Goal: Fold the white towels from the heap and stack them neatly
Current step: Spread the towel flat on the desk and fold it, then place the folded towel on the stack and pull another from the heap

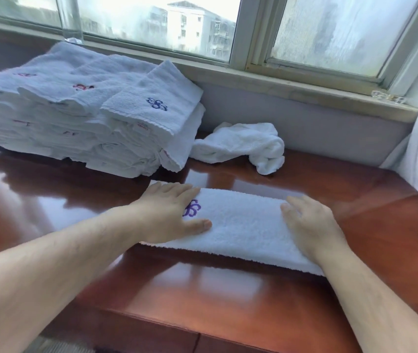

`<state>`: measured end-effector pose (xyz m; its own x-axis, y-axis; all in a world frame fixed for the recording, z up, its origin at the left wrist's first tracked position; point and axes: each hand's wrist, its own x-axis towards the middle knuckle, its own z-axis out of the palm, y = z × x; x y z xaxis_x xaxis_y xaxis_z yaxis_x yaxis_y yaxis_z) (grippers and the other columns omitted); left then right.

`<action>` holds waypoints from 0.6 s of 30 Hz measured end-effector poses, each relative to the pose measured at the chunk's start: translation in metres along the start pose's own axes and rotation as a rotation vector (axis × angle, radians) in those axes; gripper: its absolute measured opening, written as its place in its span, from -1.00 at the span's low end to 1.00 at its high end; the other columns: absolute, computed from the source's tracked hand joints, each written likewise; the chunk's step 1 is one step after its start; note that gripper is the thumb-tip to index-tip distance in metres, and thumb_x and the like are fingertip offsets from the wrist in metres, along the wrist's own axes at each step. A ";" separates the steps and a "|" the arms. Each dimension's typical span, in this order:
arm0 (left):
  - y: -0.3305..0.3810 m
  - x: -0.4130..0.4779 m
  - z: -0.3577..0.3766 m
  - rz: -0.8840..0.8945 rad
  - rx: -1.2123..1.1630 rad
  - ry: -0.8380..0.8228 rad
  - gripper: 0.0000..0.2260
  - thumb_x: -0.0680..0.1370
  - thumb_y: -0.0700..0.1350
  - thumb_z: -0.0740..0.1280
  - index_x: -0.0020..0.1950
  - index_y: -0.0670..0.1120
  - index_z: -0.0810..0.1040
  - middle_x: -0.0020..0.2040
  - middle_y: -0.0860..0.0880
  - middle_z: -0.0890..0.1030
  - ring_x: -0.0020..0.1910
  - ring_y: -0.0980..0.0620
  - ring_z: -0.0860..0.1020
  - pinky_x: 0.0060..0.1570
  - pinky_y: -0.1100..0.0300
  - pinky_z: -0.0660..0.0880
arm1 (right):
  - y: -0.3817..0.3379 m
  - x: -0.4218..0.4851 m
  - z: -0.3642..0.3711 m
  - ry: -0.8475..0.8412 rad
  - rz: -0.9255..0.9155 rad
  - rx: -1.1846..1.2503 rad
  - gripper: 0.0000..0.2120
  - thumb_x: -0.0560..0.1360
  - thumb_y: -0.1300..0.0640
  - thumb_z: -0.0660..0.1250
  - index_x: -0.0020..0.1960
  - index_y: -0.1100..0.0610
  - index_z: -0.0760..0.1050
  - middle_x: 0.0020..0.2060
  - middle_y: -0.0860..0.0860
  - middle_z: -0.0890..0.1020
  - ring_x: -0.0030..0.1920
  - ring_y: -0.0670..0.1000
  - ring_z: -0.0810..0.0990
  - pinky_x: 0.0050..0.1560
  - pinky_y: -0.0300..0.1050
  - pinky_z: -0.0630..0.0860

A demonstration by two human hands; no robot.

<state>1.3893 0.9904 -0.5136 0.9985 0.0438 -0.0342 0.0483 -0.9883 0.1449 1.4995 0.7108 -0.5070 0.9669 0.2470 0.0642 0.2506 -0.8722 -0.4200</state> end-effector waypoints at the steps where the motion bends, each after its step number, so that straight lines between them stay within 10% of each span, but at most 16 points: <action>1: 0.001 0.003 -0.006 -0.029 0.017 -0.055 -0.13 0.42 0.55 0.01 0.61 0.11 0.07 0.59 0.11 0.15 0.55 0.02 0.10 0.47 0.10 0.02 | 0.000 -0.002 -0.001 0.094 0.031 0.075 -0.57 0.58 -0.19 0.08 0.33 -0.06 0.48 0.38 0.01 0.43 0.49 0.15 0.25 0.42 0.10 0.24; 6: 0.009 0.038 -0.036 -0.042 -0.151 -0.136 -0.74 0.64 0.25 0.12 0.13 0.17 0.51 0.37 -0.01 0.51 0.19 -0.02 0.48 0.16 0.07 0.38 | 0.011 -0.018 -0.013 0.187 0.238 0.292 -0.48 0.54 -0.02 0.28 0.48 0.06 0.38 0.39 0.11 0.46 0.35 0.15 0.44 0.27 -0.01 0.36; 10: 0.023 0.055 -0.036 -0.016 -0.142 -0.232 -0.43 0.54 0.34 0.24 0.53 0.25 0.27 0.38 0.05 0.48 0.28 -0.05 0.51 0.32 -0.02 0.43 | 0.019 -0.033 -0.021 0.224 0.338 0.520 -0.41 0.49 -0.03 0.37 0.49 0.04 0.35 0.37 0.04 0.49 0.32 0.09 0.47 0.18 -0.05 0.39; 14: 0.028 0.062 -0.038 0.051 -0.107 -0.241 -0.38 0.42 0.40 0.35 0.41 0.19 0.42 0.16 0.21 0.53 0.07 0.12 0.54 -0.05 0.21 0.45 | 0.032 -0.046 -0.022 0.108 0.456 0.774 -0.20 0.40 0.04 0.48 0.56 0.08 0.23 0.37 0.08 0.49 0.23 0.11 0.60 0.12 0.00 0.55; 18: 0.021 0.059 -0.039 0.042 -0.080 -0.265 -0.39 0.32 0.50 0.36 0.21 0.16 0.50 -0.01 0.22 0.55 -0.06 0.19 0.54 -0.11 0.22 0.46 | 0.034 -0.038 -0.024 -0.090 0.384 0.853 -0.41 0.42 0.30 0.49 0.41 0.15 0.42 0.03 0.13 0.70 -0.17 0.12 0.75 -0.30 -0.03 0.65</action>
<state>1.4499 0.9775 -0.4742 0.9580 -0.0467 -0.2829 0.0199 -0.9734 0.2284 1.4725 0.6618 -0.5023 0.9598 0.0695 -0.2719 -0.2390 -0.3058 -0.9216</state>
